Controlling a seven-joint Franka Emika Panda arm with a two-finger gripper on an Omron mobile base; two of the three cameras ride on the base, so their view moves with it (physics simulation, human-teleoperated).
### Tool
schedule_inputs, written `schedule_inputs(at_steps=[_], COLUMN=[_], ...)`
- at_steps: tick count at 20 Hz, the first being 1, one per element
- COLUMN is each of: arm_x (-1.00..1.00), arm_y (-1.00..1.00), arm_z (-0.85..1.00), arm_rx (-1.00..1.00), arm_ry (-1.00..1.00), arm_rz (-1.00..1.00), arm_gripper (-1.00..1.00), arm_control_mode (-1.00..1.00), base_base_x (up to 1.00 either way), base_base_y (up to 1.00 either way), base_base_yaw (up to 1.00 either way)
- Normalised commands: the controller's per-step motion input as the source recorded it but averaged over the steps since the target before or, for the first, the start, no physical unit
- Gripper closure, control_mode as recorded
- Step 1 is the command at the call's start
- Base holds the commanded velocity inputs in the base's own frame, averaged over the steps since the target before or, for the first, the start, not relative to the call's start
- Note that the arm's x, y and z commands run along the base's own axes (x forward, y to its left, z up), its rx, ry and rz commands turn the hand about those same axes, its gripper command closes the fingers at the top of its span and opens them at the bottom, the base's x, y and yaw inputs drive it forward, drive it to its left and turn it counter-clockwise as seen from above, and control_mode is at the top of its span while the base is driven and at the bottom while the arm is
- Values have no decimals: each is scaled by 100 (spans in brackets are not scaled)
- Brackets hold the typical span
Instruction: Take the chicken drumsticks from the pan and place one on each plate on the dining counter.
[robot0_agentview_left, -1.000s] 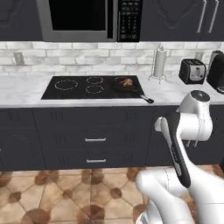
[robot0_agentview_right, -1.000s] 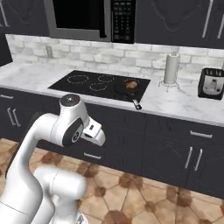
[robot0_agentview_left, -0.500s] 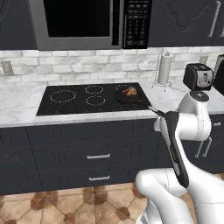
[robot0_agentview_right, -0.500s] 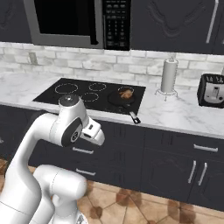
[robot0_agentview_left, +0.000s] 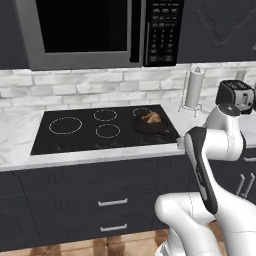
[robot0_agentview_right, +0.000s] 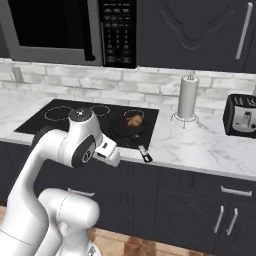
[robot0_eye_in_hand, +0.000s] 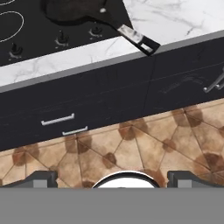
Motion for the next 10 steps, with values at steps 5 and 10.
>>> schedule_inputs(at_steps=[5, 10], arm_x=[0, 0], arm_y=[0, 0], arm_z=[0, 0], arm_rx=[0, 0], arm_ry=[0, 0], arm_rz=[0, 0], arm_gripper=[-100, -100], arm_control_mode=[100, 100], base_base_x=[59, 59], base_base_y=[8, 3], base_base_yaw=[-1, -1])
